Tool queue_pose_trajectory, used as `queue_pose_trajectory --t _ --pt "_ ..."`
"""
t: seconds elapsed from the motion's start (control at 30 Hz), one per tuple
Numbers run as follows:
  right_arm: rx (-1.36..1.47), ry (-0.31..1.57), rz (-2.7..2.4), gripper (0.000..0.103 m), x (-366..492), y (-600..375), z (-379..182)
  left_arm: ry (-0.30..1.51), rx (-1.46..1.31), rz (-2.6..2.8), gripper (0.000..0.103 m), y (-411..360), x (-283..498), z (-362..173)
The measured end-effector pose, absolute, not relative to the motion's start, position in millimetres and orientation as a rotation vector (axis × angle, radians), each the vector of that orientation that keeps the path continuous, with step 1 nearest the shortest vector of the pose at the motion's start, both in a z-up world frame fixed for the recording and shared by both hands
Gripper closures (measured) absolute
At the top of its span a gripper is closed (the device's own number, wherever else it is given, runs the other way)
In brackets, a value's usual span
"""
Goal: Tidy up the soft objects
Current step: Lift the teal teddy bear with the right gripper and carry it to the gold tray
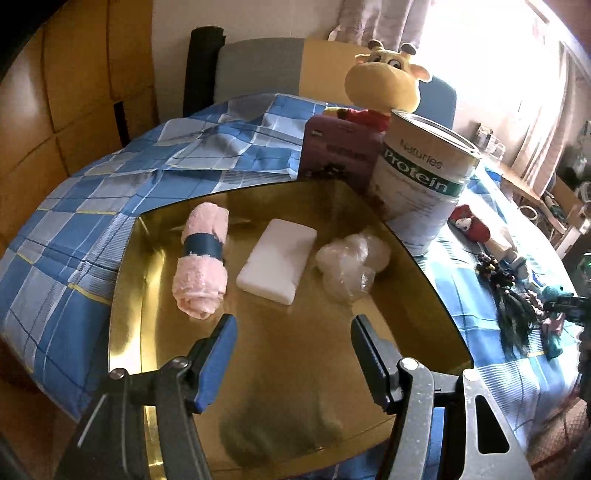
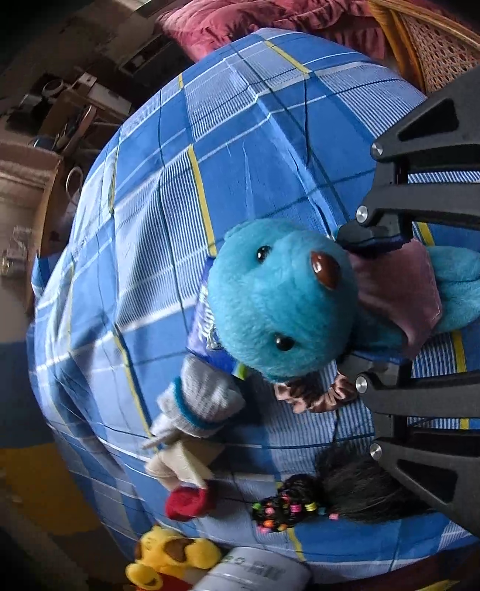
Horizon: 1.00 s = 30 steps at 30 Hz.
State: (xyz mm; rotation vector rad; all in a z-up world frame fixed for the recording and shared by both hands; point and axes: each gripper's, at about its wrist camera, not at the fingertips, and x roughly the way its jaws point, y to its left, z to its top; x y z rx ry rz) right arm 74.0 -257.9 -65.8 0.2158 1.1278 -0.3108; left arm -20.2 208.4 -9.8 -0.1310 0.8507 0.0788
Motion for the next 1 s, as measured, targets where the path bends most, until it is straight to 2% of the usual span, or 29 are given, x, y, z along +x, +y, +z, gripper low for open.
queue_pose_trajectory --t 0.33,0.53,0.77,1.0 --pt "0.206 1.075 -0.377 0.066 85 -283 -20 0.847 -0.141 0.012 0.038 206 -22 -12" --pt "0.149 1.005 -0.368 0.066 151 -271 35 0.831 -0.163 0.003 0.038 212 -24 -7" --pt "-0.048 0.861 -0.277 0.066 260 -168 128 0.815 -0.174 0.0 0.038 220 -28 -3" --pt "-0.228 0.619 -0.085 0.066 312 -19 217 0.81 -0.187 0.022 0.038 233 -31 -2"
